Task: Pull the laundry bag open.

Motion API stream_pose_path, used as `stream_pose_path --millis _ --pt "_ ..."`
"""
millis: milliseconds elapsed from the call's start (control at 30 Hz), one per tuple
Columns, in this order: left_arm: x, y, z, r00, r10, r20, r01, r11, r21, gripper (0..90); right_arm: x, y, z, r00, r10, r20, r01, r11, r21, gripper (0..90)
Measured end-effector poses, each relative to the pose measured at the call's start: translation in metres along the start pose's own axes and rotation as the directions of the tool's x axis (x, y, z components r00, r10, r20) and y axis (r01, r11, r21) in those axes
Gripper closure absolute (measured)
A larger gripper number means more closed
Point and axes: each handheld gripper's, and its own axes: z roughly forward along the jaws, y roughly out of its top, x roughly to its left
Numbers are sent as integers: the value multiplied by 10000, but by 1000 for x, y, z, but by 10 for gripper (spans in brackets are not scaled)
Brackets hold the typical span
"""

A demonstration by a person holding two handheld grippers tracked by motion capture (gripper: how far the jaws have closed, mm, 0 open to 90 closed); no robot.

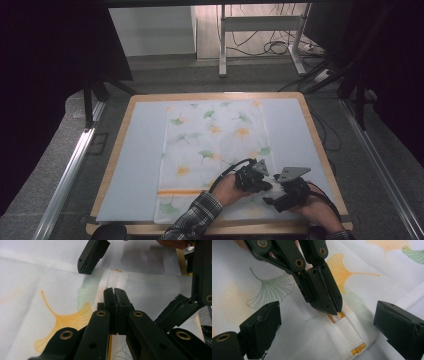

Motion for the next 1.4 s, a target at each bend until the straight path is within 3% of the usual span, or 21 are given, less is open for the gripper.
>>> stream_pose_path --millis 400,467,500,667,1400 --pt "2 -2 -4 9999 90 -50 -89 9997 206 900 4 -1 2 9998 4 176 -4 10000 29 66" --pt "2 -3 -5 10000 48 -52 -47 9998 208 900 4 -1 2 9998 12 182 -13 10000 33 67" --pt "1 -3 -5 9998 -184 -32 184 9998 23 900 4 -1 2 9998 26 182 -27 10000 37 68" --pt "3 -6 -8 9998 -192 -49 192 9998 73 900 5 -1 2 9998 56 203 -57 10000 44 72" --pt "2 -10 -17 9997 -52 -234 57 9997 225 900 5 -2 2 9996 125 247 -125 9999 9 82"
